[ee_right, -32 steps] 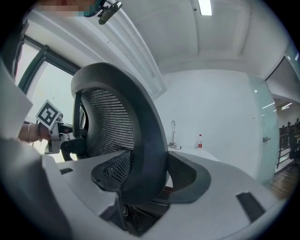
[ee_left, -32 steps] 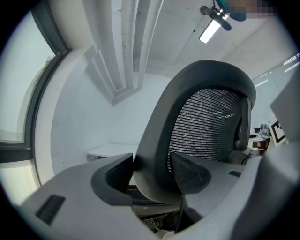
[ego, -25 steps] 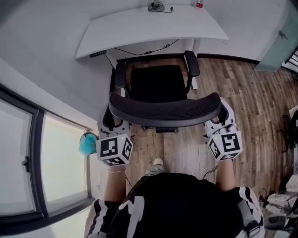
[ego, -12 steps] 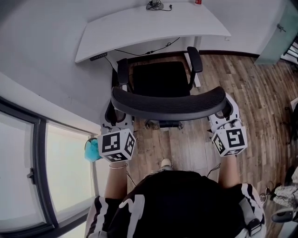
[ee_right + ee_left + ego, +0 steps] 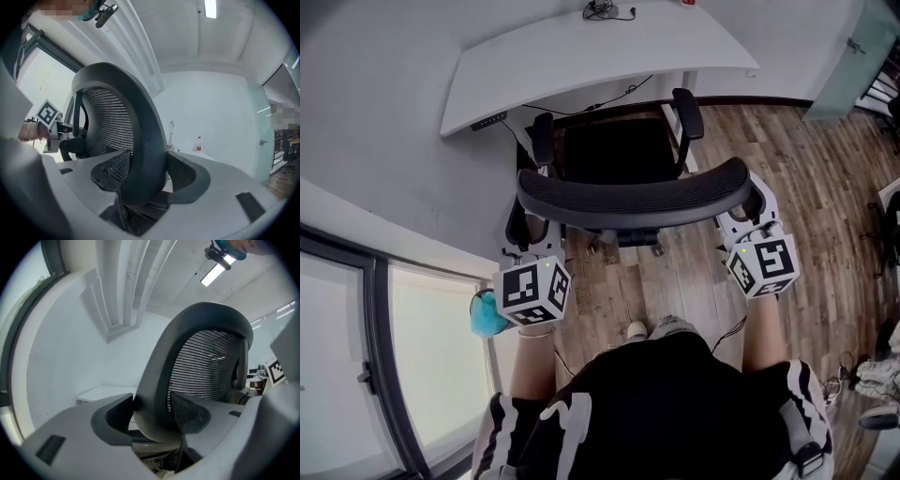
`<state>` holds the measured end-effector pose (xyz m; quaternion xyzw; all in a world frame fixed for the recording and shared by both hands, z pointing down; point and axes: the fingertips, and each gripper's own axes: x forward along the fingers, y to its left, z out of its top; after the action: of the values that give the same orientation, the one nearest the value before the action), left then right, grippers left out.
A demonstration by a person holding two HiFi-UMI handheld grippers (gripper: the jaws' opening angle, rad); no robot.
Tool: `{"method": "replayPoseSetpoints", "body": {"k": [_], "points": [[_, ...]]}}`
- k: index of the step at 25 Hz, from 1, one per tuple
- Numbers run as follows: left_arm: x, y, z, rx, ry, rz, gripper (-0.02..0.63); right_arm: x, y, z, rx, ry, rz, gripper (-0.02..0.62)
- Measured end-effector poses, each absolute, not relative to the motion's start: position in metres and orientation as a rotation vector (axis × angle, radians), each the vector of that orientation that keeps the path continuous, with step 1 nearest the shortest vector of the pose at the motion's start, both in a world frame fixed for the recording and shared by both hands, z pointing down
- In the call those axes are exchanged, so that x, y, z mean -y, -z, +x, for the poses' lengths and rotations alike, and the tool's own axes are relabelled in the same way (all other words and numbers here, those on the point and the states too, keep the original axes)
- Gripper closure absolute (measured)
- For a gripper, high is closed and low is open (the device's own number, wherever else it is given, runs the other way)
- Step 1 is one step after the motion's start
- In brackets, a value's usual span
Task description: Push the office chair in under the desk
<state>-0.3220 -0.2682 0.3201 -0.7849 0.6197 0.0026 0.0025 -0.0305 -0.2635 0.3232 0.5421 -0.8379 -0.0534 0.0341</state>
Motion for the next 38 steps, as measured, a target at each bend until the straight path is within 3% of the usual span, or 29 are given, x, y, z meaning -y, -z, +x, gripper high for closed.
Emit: {"method": "replayPoseSetpoints", "body": {"k": [38], "points": [[0.397,-0.319,-0.282,-1.969,-0.037,-2.437,0.364,0.412,-0.322,0.009,2.59,0.16,1.601,0.345]]}}
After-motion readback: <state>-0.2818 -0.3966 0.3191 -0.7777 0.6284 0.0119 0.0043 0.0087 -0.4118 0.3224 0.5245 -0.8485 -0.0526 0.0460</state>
